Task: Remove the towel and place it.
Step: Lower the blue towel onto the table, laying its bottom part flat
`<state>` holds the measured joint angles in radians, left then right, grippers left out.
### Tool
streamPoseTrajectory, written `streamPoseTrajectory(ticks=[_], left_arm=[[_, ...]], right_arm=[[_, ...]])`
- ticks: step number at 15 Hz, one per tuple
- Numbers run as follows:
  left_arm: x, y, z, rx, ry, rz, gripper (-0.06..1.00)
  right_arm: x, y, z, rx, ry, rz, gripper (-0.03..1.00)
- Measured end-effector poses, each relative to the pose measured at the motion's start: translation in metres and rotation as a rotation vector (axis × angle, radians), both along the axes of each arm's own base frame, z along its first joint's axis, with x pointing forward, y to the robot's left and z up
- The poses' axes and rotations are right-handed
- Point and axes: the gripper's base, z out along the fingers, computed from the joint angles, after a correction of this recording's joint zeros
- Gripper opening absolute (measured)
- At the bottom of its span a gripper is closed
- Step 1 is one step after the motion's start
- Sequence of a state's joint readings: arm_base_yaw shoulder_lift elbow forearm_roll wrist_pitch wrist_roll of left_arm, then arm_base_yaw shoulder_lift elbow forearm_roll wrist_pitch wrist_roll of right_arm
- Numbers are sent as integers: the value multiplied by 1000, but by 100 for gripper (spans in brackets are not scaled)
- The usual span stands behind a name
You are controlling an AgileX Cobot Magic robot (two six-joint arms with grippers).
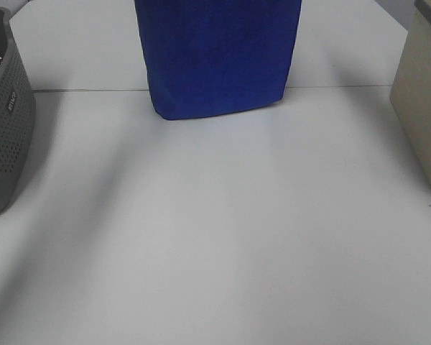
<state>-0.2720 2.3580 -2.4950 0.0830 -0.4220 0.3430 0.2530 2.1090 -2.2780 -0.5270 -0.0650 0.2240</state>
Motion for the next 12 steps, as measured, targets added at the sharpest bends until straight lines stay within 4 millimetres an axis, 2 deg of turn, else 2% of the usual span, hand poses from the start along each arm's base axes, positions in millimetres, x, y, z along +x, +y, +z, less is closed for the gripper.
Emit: streamPoseTrajectory(ticks=[4,7,10,12], left_arm=[[0,0,0,2,5,1,0],[4,-1,-6,52,79,17,0],[5,-3,-9,88,209,27,0],[-5,-3,3,118,350,34,0]], right_arm=[[0,-1,-1,-1,11,-7,1],[2,-4,-4,-2,45,-27,1],[1,-8,-10,50,166,-65,1],[-10,-11,-5,133,290,-73,1]])
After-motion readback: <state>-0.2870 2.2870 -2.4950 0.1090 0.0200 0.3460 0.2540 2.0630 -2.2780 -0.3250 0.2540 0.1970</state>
